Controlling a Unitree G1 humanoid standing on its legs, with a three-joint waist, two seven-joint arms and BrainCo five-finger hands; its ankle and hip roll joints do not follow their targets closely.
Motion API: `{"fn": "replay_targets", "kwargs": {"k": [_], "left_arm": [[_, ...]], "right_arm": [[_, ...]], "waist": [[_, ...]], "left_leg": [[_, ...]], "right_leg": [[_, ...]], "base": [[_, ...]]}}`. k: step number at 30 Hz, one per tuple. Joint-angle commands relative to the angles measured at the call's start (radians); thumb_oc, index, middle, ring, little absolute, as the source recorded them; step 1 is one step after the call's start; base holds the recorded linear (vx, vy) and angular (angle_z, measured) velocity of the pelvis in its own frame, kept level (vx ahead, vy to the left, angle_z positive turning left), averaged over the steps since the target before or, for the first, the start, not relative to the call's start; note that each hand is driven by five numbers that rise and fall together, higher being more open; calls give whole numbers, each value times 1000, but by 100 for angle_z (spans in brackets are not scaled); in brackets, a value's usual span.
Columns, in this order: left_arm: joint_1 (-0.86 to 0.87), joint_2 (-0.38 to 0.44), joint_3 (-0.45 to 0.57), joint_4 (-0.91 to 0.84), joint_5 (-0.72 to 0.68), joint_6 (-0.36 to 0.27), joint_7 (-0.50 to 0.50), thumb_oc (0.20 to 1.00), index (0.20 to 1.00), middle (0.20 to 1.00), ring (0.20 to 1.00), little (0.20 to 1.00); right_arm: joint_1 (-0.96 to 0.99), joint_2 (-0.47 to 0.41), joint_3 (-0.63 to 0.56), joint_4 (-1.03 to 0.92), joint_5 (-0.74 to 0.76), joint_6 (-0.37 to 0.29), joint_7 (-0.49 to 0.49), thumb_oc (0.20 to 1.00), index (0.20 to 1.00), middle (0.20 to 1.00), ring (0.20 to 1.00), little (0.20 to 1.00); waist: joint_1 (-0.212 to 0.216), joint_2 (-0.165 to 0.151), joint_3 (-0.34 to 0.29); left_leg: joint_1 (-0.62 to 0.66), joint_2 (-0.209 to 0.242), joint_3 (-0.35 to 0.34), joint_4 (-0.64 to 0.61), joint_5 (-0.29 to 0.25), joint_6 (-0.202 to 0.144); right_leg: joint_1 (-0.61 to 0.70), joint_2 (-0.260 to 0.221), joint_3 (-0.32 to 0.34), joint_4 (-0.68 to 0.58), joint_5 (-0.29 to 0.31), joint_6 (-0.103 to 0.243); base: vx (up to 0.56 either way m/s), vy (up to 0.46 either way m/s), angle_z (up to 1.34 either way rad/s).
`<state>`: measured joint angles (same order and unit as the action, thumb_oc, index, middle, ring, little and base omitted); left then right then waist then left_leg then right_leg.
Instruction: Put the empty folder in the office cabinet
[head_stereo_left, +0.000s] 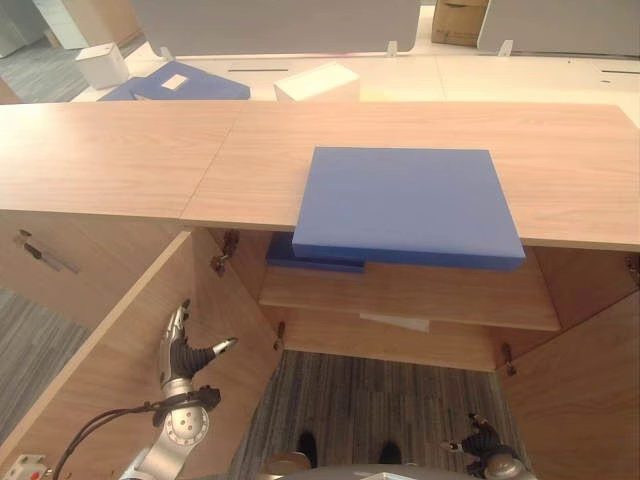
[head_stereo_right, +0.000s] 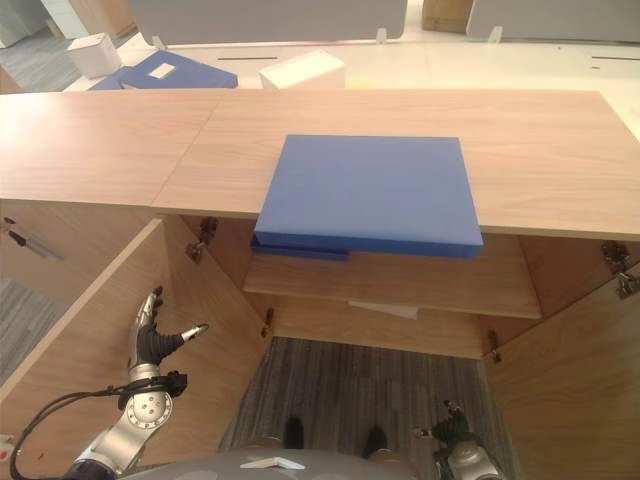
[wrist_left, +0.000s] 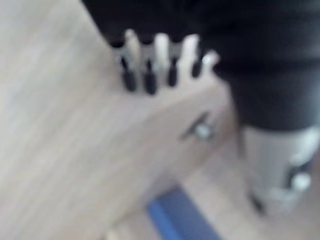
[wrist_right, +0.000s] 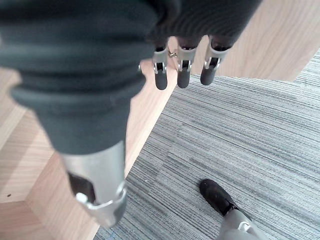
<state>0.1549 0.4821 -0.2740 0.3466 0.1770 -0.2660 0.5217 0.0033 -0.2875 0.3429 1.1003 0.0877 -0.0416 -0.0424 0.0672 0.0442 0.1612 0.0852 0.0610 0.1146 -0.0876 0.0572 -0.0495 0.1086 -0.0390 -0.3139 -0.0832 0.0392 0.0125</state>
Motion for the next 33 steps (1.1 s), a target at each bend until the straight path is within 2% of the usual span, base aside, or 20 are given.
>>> {"fn": "replay_targets", "kwargs": {"k": [1,4,9,13,19,21,29,33], "left_arm": [[-88,91,3,-57,167,-78,109,1000,1000,1000,1000,1000],[-100,127,8,-117,260,-79,162,1000,1000,1000,1000,1000],[-128,161,7,-159,325,-40,206,1000,1000,1000,1000,1000],[-146,207,15,-203,446,1,266,1000,1000,1000,1000,1000],[-150,222,16,-210,496,10,278,1000,1000,1000,1000,1000],[-166,245,6,-204,576,5,307,1000,1000,1000,1000,1000],[-228,255,-40,-174,605,-16,327,1000,1000,1000,1000,1000],[-313,243,-114,-140,612,-5,316,1000,1000,1000,1000,1000]], "right_arm": [[-61,-11,-4,23,19,-19,-9,1000,1000,1000,1000,1000],[-63,-9,1,26,15,-18,-12,1000,1000,1000,1000,1000],[-69,-5,6,34,16,-14,-16,1000,1000,1000,1000,1000],[-62,-5,10,32,22,-11,-20,1000,1000,1000,1000,1000],[-56,-7,8,30,8,-14,-20,1000,1000,1000,1000,1000],[-40,-7,11,27,-5,-21,-23,1000,1000,1000,1000,1000],[-25,-9,25,20,-11,-27,-22,1000,1000,1000,1000,1000],[-18,-10,41,9,-18,-25,-24,1000,1000,1000,1000,1000]], "waist": [[11,-26,0],[14,-28,-5],[14,-28,-8],[6,-25,-15],[-1,-23,-17],[-16,-22,-25],[-42,-26,-28],[-67,-28,-32]], "left_leg": [[35,22,4,0,-65,1],[40,24,9,0,-69,0],[44,26,13,0,-72,1],[49,28,20,0,-77,3],[50,26,20,0,-79,3],[54,22,28,0,-88,7],[57,18,40,0,-96,11],[65,15,54,0,-104,15]], "right_leg": [[16,-91,74,-4,2,94],[22,-93,72,-4,0,96],[26,-94,76,-4,-2,98],[26,-94,92,-4,-4,102],[26,-93,103,-4,-6,104],[25,-93,120,-4,-7,109],[18,-91,145,-4,-5,113],[16,-91,163,-4,-1,118]], "base": [[0,0,0],[0,0,0],[0,0,0],[23,19,-3],[27,23,-8],[83,54,-2],[25,22,-6],[37,30,-11]]}}
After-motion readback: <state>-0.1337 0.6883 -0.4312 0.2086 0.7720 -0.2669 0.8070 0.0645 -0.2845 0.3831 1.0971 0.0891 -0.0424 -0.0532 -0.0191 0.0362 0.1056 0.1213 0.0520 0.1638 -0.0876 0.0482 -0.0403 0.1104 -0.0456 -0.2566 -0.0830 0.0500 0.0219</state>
